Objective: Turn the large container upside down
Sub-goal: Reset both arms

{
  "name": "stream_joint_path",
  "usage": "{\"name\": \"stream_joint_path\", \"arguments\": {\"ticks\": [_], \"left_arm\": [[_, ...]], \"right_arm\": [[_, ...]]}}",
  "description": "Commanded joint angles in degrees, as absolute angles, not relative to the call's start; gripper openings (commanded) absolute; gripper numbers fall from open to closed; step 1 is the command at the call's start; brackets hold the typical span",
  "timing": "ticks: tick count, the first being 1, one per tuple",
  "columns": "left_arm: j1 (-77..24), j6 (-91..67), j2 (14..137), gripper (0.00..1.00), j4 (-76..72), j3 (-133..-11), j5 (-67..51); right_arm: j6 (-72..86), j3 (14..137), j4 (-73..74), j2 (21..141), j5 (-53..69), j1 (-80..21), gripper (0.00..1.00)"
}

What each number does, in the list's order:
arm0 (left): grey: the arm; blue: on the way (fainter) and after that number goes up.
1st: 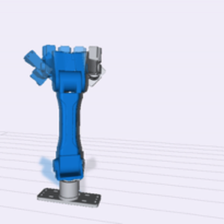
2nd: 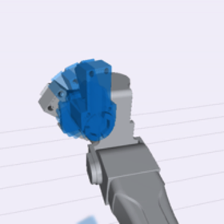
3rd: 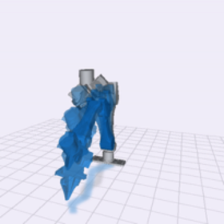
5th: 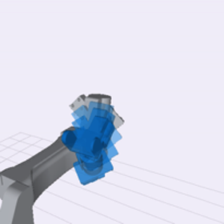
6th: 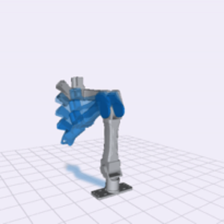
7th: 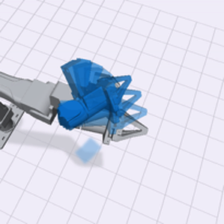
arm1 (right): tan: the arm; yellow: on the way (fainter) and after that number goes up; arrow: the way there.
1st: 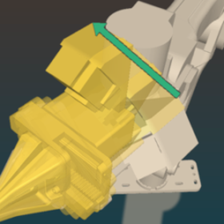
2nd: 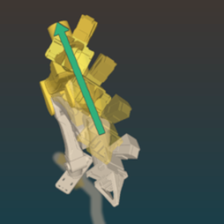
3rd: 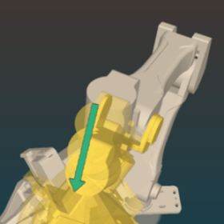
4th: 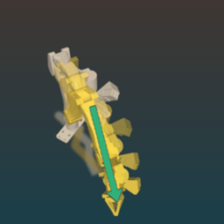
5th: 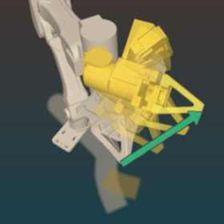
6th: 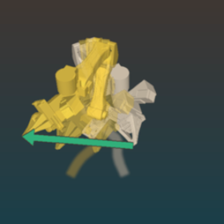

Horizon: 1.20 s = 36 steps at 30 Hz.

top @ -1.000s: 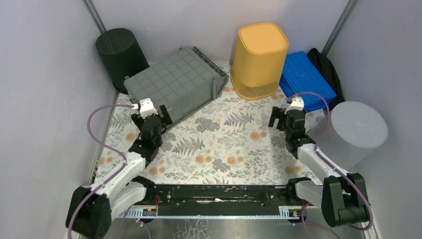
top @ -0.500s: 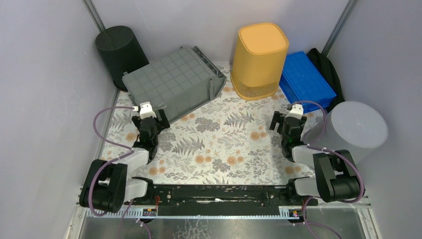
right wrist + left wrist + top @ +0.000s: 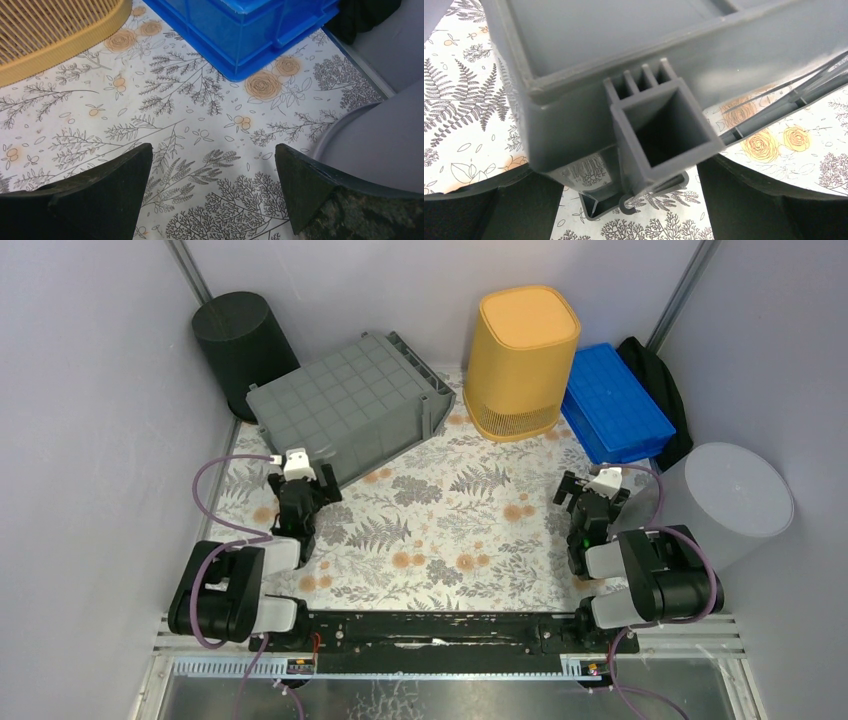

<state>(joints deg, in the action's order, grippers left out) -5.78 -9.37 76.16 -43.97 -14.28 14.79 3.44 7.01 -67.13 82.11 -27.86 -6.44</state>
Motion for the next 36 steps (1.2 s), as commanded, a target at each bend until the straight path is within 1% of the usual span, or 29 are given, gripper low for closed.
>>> {"name": "stream_joint_path", "arguments": {"ticks": [1, 4, 6, 7, 9, 10, 13, 16, 22, 36], "left_arm": [[-4.5, -5.8, 77.9, 1.00, -57.7, -14.6, 15.3], [-4.4, -4.8, 80.4, 1.00, -66.1, -11.9, 14.9], [-4.0, -5.0, 83.5, 1.00, -69.0, -11.6, 12.9], [-3.0, -5.1, 85.7, 1.00, -71.7, -11.4, 10.8], [-1.7, -5.1, 86.2, 1.00, -69.3, -12.7, 7.2], [-1.7, -4.9, 86.1, 1.00, -67.4, -13.4, 6.0], [-1.6, -4.5, 86.6, 1.00, -67.8, -13.6, 5.2], [-1.7, -4.0, 86.6, 1.00, -67.6, -13.9, 5.4], [-1.8, -4.0, 86.6, 1.00, -67.6, -13.9, 5.4], [-1.7, -3.9, 86.8, 1.00, -67.6, -13.8, 5.4]], "right_arm": [[2.8, 11.6, -67.5, 81.8, -28.7, -6.0, 0.99], [0.4, 11.0, -72.5, 84.2, -24.3, -6.1, 0.99], [0.6, 9.1, -73.2, 83.1, -22.8, -6.1, 0.99], [0.3, 7.9, -76.0, 84.5, -21.2, -6.0, 0.99], [-2.1, 5.6, -89.5, 90.3, -19.9, -6.3, 0.99], [-2.0, 5.0, -89.2, 89.6, -21.0, -6.7, 0.99], [-0.7, 7.9, -78.0, 86.5, -21.5, -6.8, 0.99], [-1.6, 8.4, -80.8, 88.2, -20.8, -6.7, 0.99], [-0.1, 9.9, -77.1, 87.8, -23.9, -6.6, 0.99], [-0.1, 10.3, -76.5, 88.0, -23.6, -6.5, 0.99]]}}
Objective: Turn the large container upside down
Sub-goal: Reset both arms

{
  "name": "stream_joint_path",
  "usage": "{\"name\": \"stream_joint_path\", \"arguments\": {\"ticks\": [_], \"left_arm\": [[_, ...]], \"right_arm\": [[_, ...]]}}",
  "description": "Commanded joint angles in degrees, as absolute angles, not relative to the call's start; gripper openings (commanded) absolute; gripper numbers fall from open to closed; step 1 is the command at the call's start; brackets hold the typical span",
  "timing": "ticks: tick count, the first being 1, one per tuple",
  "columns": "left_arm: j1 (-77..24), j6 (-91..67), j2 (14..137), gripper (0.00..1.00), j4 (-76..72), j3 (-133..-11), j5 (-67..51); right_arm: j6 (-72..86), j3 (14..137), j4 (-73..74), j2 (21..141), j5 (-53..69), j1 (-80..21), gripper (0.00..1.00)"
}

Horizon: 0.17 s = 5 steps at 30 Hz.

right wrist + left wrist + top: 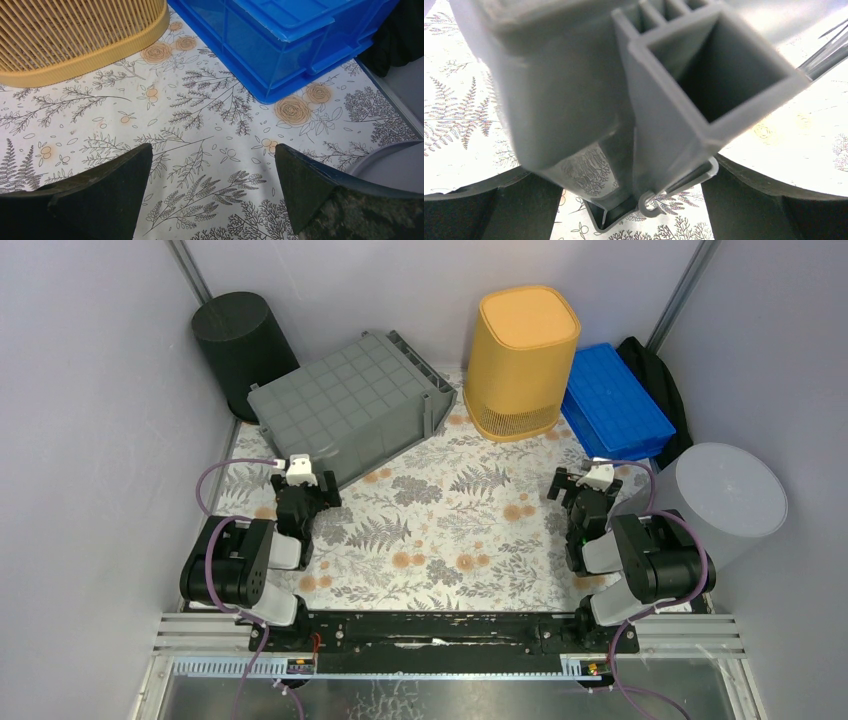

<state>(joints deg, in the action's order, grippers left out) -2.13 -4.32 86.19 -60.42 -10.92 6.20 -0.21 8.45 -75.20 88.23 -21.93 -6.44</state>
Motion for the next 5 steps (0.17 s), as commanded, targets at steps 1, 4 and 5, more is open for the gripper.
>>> {"name": "stream_joint_path", "arguments": {"ticks": [1, 4, 5], "left_arm": [[-1.7, -4.0, 86.6, 1.00, -67.6, -13.9, 5.4], [-1.7, -3.9, 86.7, 1.00, -67.6, -13.9, 5.3], [-1.7, -3.9, 86.7, 1.00, -67.6, -13.8, 5.3]], "right_arm": [[-0.2, 10.3, -76.6, 88.0, -23.6, -6.6, 0.99], [-0.1, 10.1, -76.8, 87.9, -23.6, -6.6, 0.99], [-0.2, 10.0, -77.0, 87.9, -23.6, -6.6, 0.99]]}}
